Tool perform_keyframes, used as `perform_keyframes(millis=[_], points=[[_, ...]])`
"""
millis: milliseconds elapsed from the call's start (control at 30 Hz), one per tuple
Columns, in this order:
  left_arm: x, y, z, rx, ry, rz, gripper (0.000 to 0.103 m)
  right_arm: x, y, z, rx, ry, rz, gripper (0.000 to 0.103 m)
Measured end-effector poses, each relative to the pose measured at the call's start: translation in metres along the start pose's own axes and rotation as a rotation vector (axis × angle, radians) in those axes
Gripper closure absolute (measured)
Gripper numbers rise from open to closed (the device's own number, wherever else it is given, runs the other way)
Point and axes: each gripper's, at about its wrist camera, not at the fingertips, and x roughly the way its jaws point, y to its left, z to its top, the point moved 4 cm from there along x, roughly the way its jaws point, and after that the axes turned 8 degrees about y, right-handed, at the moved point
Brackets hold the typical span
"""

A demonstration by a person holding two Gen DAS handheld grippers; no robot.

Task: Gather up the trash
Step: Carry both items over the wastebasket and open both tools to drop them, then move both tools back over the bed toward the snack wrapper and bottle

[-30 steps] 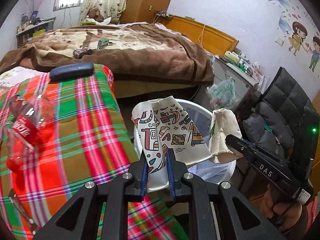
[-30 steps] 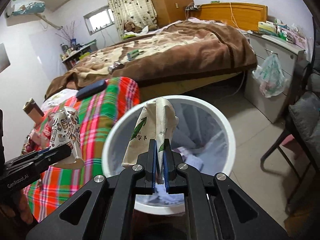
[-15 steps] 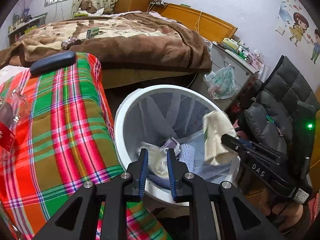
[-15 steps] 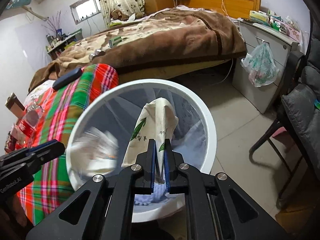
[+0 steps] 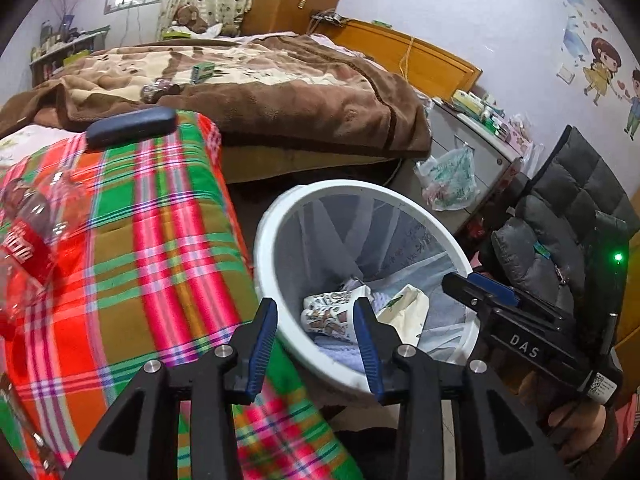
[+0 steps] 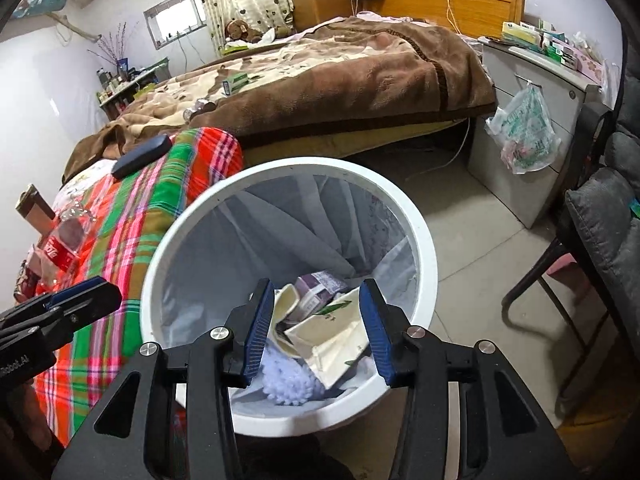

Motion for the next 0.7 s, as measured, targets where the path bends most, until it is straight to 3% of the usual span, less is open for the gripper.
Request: perform_keyframes(millis=[500,700], points=[[-0.059,0.066,-0.037,-0.13,-0.076,0.086,0.064,-0.011,0.043,-0.004,-0.065,-0.035,0.067,0.057],[-0.081,0.102,-0.058,-0.195,-0.104,0.165,0.064,-0.01,0.062,-0.006,-0.09,-0.037,0.096,0.057]])
